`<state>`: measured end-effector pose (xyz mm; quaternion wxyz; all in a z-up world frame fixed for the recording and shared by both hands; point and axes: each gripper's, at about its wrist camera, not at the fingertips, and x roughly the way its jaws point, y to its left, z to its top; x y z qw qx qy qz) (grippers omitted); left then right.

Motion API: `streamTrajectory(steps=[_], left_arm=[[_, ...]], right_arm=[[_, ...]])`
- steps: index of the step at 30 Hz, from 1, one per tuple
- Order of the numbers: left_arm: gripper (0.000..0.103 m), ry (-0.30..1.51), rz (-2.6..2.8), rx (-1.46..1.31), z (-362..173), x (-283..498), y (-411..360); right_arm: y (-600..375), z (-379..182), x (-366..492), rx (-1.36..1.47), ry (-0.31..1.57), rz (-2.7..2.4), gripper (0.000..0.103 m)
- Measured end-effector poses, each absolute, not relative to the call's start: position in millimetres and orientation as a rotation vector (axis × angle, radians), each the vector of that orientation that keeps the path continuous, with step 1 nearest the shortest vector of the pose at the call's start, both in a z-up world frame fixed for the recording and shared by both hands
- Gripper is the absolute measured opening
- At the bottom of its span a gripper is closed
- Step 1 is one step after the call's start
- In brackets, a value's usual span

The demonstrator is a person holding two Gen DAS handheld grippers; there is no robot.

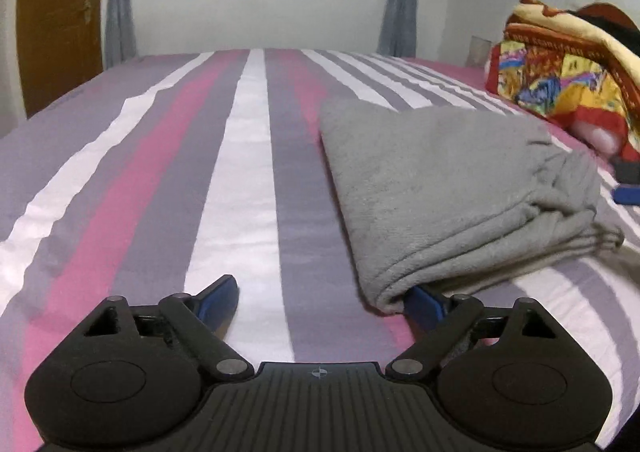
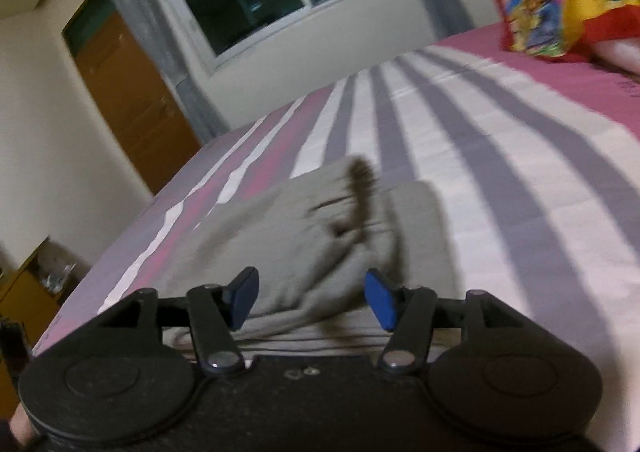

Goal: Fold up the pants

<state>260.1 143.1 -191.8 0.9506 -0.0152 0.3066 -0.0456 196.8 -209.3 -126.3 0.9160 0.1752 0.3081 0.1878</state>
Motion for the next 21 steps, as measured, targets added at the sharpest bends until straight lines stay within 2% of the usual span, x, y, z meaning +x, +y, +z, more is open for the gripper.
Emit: streamTrajectory(steps=[6,7,9,10,13,15,17,18,19,21], left_arm=[[0.09,0.613,-0.115,-0.067,-204,260,150],[0.09,0.608,-0.116,-0.069,-205,259,150],[0.09,0.601,-0.118,-0.078,-206,257,150],[0.09,0.597,-0.118,-0.082,-206,256,151],[0.09,0.583,-0.118,-0.088,-206,254,151],[0.09,0.58,-0.119,-0.093,-208,254,150],[0.09,0.587,-0.119,-0.089,-208,256,149],[0.09,0.589,-0.12,-0.089,-208,256,149],[0.09,0.591,-0.121,-0.091,-208,256,149],[0.09,0.595,-0.125,-0.096,-208,256,152]], right_arm=[[-185,-131,237,0.311,0.685,0.359,0.059],[-182,-132,243,0.294,0.705,0.35,0.054],[-171,-130,250,0.237,0.726,0.336,0.028],[-165,-127,251,0.207,0.722,0.344,0.022],[-174,-99,228,0.244,0.579,0.375,0.019],[-184,-100,224,0.266,0.589,0.348,0.019],[-190,-128,239,0.255,0.74,0.286,0.028],[-197,-142,246,0.306,0.814,0.288,0.029],[-206,-143,243,0.365,0.797,0.299,0.031],[-214,-128,226,0.402,0.713,0.288,0.067]])
